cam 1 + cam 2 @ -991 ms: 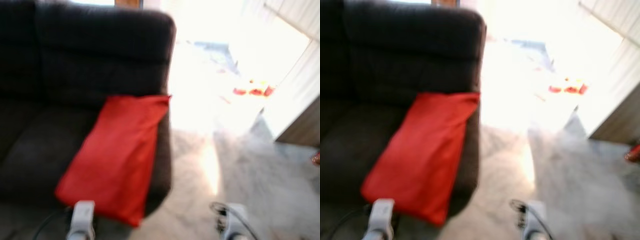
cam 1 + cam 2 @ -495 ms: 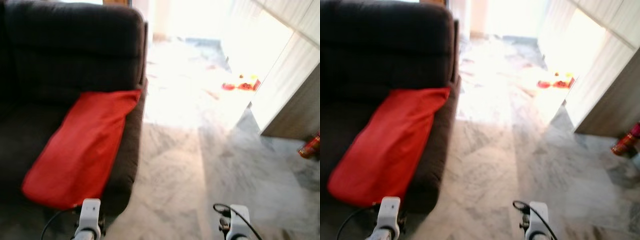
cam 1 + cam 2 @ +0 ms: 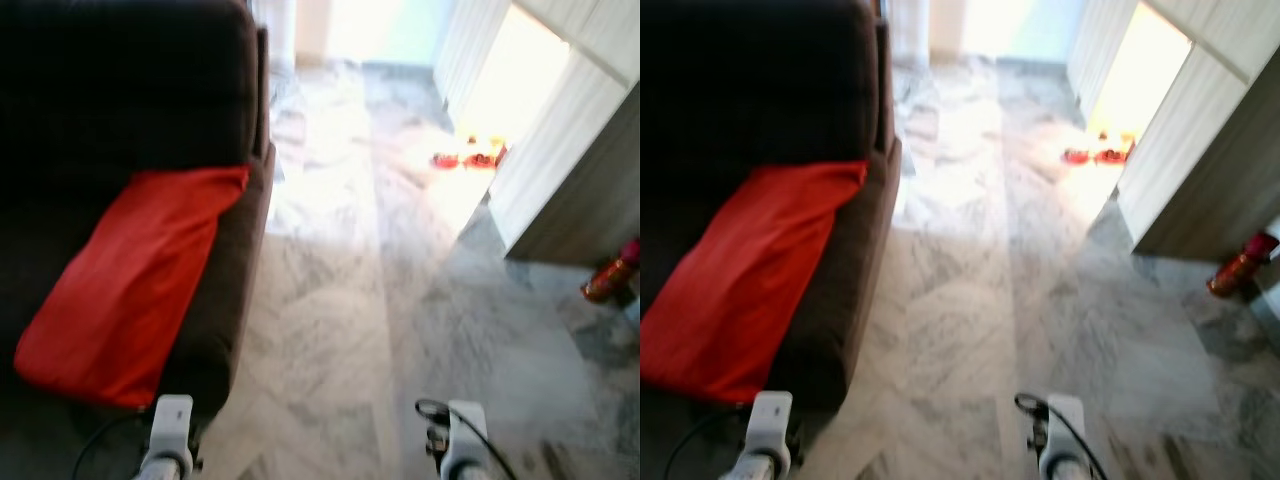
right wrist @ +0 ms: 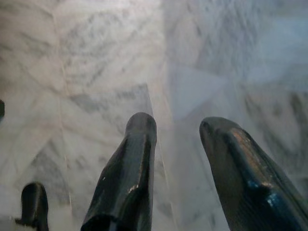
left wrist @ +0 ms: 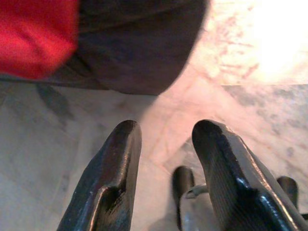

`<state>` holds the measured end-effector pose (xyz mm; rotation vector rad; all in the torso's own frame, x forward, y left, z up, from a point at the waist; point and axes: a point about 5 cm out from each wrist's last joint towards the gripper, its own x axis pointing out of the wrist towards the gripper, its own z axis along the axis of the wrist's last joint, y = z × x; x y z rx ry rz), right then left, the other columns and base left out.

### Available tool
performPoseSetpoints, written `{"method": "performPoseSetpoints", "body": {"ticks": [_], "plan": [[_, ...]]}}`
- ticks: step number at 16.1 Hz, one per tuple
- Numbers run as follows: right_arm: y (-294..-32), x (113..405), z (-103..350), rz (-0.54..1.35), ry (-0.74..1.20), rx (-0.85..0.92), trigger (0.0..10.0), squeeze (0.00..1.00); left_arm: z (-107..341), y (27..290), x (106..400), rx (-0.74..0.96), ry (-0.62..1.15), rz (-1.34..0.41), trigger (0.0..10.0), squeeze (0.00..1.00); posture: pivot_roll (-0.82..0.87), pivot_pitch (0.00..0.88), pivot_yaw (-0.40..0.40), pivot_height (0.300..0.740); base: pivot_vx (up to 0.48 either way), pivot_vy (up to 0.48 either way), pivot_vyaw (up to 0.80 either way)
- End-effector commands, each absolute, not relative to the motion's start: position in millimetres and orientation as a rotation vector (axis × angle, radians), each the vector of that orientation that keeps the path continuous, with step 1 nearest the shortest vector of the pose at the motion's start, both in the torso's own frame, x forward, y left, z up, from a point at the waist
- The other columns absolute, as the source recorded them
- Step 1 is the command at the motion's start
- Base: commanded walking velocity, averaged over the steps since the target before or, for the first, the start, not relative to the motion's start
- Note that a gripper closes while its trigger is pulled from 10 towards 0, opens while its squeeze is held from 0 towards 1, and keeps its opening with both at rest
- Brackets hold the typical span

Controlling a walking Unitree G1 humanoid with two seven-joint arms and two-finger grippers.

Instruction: Move the pillow to the sofa from floor

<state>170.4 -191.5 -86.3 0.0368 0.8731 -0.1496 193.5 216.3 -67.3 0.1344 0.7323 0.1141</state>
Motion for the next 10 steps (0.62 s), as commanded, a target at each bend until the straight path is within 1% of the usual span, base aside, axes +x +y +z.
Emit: {"method": "performPoseSetpoints", "body": {"ticks": [1, 10], "plan": [[-195, 171, -86, -0.161, 0.875, 0.040, 10.0, 0.00, -69, 214, 191, 0.146, 0.752, 0.095, 10.0, 0.00, 0.10, 0.028, -0.097, 0.740, 0.000, 0.000, 0.00], [-194, 169, -87, -0.146, 0.892, 0.056, 10.0, 0.00, -76, 216, 181, 0.150, 0.830, 0.107, 10.0, 0.00, 0.10, 0.021, -0.097, 0.740, 0.000, 0.000, 0.00]]}}
